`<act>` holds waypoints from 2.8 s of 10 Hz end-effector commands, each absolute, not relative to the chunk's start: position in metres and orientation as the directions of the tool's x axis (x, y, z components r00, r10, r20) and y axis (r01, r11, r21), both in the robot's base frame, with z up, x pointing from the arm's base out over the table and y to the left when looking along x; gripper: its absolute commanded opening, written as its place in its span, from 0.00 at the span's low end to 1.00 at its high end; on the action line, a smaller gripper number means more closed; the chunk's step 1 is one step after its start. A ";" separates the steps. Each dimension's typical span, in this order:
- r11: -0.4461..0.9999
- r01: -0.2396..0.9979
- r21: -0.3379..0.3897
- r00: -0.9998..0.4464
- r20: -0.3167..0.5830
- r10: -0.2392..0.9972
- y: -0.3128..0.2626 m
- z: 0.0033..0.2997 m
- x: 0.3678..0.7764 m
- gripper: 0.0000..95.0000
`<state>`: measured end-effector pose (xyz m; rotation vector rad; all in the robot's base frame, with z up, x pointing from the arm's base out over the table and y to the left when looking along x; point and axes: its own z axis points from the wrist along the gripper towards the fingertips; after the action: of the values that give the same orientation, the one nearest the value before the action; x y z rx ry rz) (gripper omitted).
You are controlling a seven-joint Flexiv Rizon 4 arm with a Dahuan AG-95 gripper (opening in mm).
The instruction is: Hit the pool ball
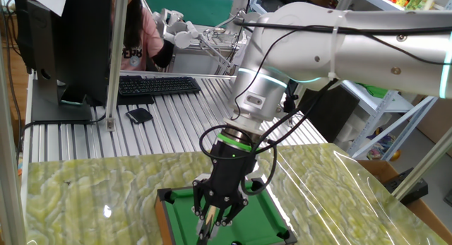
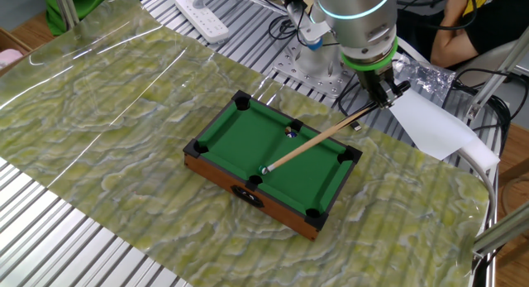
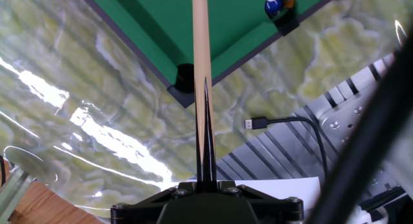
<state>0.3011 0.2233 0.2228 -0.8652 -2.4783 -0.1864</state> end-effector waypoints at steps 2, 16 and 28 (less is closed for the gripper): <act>0.774 0.631 -0.048 -0.662 0.486 0.570 0.219 0.217 0.306 0.00; 0.799 0.600 -0.038 -0.702 0.455 0.548 0.211 0.243 0.306 0.00; 0.913 0.409 0.007 -0.886 0.242 0.395 0.200 0.268 0.305 0.00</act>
<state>0.3044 0.2004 0.2681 -0.6190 -2.8396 -0.0802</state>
